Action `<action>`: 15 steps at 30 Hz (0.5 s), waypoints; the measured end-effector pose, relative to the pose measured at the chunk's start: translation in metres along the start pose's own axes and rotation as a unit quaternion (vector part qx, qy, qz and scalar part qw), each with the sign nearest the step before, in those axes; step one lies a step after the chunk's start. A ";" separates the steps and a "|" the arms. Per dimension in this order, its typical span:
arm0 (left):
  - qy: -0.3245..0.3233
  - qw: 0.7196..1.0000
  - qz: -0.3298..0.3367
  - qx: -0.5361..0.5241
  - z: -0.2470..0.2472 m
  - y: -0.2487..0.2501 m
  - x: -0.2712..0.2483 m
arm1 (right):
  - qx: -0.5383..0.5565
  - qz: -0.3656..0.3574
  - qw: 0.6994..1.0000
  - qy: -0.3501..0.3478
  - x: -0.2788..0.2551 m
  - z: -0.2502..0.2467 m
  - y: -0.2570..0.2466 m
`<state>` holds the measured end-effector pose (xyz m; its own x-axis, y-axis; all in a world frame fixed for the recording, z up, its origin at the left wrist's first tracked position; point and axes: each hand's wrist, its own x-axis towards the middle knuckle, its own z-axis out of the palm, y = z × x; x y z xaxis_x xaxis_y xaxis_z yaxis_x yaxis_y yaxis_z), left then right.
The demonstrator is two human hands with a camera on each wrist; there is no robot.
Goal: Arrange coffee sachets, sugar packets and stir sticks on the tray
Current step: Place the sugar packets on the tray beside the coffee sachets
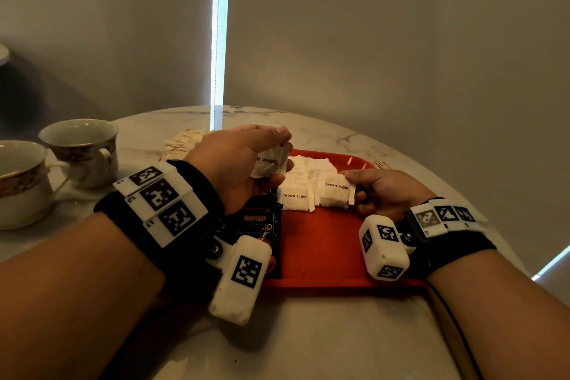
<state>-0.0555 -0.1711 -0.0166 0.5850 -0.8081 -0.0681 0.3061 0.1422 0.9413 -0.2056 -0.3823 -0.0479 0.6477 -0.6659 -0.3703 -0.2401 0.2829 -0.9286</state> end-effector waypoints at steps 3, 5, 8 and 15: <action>0.003 1.000 0.001 0.002 0.000 0.000 0.000 | -0.026 0.007 1.000 0.004 -0.001 0.002 0.000; 0.003 1.000 0.001 0.003 0.001 0.000 0.000 | -0.042 0.006 0.999 0.004 -0.004 0.005 0.000; 0.005 1.000 -0.001 0.004 0.000 0.000 -0.001 | -0.069 0.000 0.998 0.011 -0.008 0.008 0.001; 0.010 1.000 -0.009 -0.003 0.000 0.000 -0.001 | -0.072 -0.002 0.997 0.026 -0.004 0.008 0.002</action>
<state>-0.0565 -0.1700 -0.0168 0.5949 -0.7986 -0.0913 0.3201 0.1312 0.9383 -0.2032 -0.3739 -0.0481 0.6110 -0.7030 -0.3641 -0.3413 0.1810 -0.9224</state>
